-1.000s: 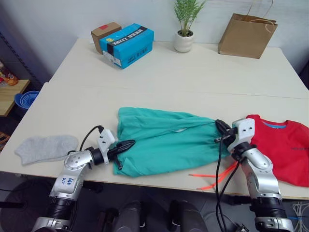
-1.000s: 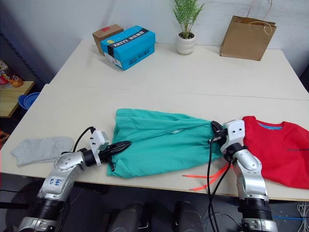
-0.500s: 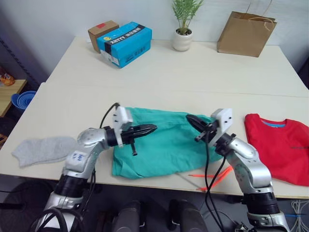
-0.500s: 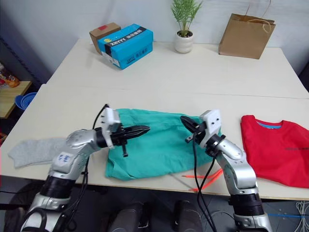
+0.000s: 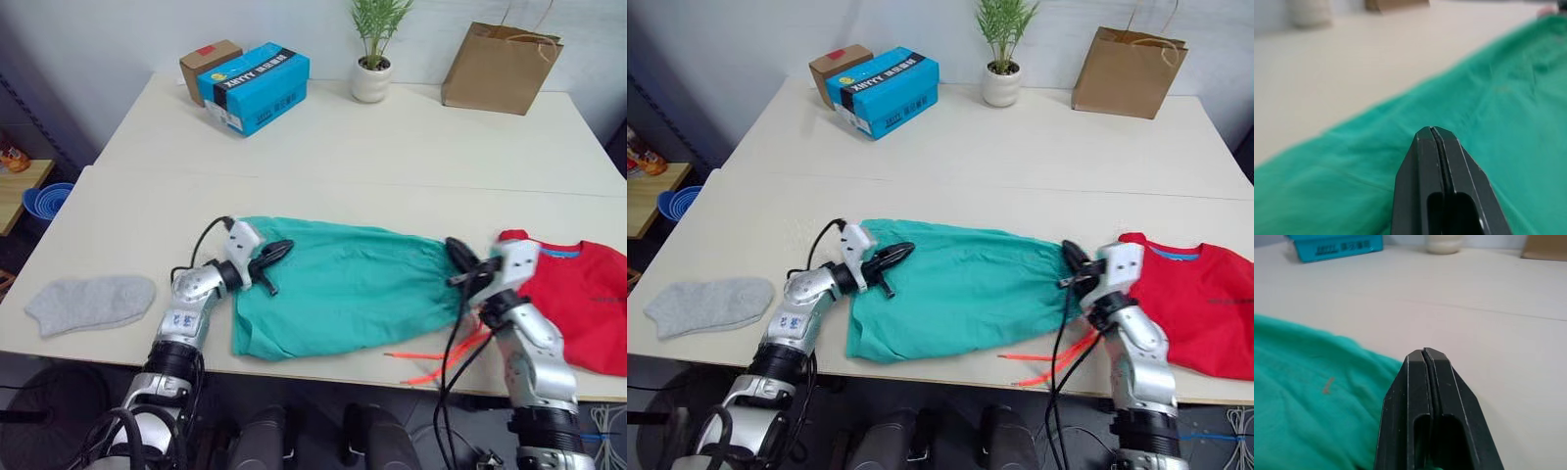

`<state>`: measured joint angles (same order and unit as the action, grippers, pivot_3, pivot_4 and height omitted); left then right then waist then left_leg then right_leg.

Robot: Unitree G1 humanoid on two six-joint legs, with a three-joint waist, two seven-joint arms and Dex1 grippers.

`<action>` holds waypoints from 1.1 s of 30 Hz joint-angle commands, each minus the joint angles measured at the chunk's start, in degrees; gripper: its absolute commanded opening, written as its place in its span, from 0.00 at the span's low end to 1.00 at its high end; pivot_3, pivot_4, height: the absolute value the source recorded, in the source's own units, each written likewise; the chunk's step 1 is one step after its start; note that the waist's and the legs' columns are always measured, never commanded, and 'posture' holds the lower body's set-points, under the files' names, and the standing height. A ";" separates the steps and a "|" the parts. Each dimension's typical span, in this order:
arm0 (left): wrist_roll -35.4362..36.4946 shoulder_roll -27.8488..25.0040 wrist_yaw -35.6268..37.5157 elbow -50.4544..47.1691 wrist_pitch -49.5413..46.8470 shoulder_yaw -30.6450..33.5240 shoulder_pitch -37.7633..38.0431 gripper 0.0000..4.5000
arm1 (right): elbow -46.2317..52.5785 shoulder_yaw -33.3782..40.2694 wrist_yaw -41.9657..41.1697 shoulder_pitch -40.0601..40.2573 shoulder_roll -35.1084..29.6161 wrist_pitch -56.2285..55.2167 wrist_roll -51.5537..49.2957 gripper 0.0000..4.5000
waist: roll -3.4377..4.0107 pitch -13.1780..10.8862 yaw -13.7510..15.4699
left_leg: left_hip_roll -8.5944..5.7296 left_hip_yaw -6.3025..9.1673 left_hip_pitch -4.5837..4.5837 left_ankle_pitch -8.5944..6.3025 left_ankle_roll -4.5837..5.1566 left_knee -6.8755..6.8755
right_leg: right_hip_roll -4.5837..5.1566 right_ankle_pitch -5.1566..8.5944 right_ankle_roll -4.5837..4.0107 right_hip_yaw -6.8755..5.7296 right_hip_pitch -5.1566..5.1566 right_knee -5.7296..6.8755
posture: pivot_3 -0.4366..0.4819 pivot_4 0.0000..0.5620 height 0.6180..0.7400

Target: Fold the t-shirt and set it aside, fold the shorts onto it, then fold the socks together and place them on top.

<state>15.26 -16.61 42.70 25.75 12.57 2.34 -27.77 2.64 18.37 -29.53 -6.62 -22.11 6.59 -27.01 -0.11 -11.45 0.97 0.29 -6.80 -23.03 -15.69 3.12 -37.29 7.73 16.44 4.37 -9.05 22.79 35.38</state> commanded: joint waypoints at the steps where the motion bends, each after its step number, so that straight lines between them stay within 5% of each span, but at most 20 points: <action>1: 4.07 -1.36 6.00 -5.88 2.49 0.99 -0.43 0.00 | 12.44 3.83 -1.96 3.91 -2.77 9.29 -12.50 0.22 | 0.00 0.00 0.02 | 0.02 0.02 0.01 -0.01 -0.03 0.01 | -0.01 0.01 -0.02 -0.01 0.00 0.00 | 0.48 0.27 1.00; 11: 6.74 -2.74 19.25 -14.07 -10.68 -7.57 -3.24 0.00 | 35.99 14.92 17.85 31.75 -12.73 37.04 -54.95 0.99 | 0.01 0.01 0.86 | 0.01 0.15 -0.03 -0.19 0.27 0.06 | -0.04 0.03 -0.05 -0.08 -0.15 -0.30 | 0.48 0.27 1.00; 19: 3.54 -0.18 19.29 -9.82 -7.68 -9.40 -4.46 0.00 | 38.76 12.16 36.56 41.92 -12.84 35.29 -69.88 1.00 | 0.00 0.01 0.38 | 0.08 0.09 -0.01 -0.26 0.34 0.08 | -0.15 -0.02 0.02 -0.01 -0.16 -0.35 | 0.48 0.27 1.00; 25: -0.48 0.10 21.93 -1.94 -1.91 -11.20 -6.01 0.00 | 32.67 5.47 49.16 33.29 -9.73 30.50 -74.70 1.00 | -0.03 0.01 0.51 | 0.07 0.07 -0.07 -0.26 0.37 0.04 | -0.16 -0.03 0.03 -0.01 -0.12 -0.40 | 0.48 0.27 1.00; 33: -5.36 0.70 22.62 7.70 8.94 -12.24 -9.67 0.00 | 27.02 -2.42 52.17 23.32 -5.21 29.02 -70.11 1.00 | -0.18 0.09 0.28 | 0.08 0.03 -0.10 -0.25 0.39 0.02 | -0.18 -0.03 0.04 -0.01 -0.09 -0.37 | 0.48 0.27 1.00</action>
<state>10.40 -16.16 64.70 33.14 19.78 -9.56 -36.62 31.34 18.13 21.87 16.93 -28.12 35.55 -98.40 -0.29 -11.36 1.25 0.39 -6.78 -23.13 -15.94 3.50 -37.27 7.54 16.40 4.41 -9.07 22.70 35.02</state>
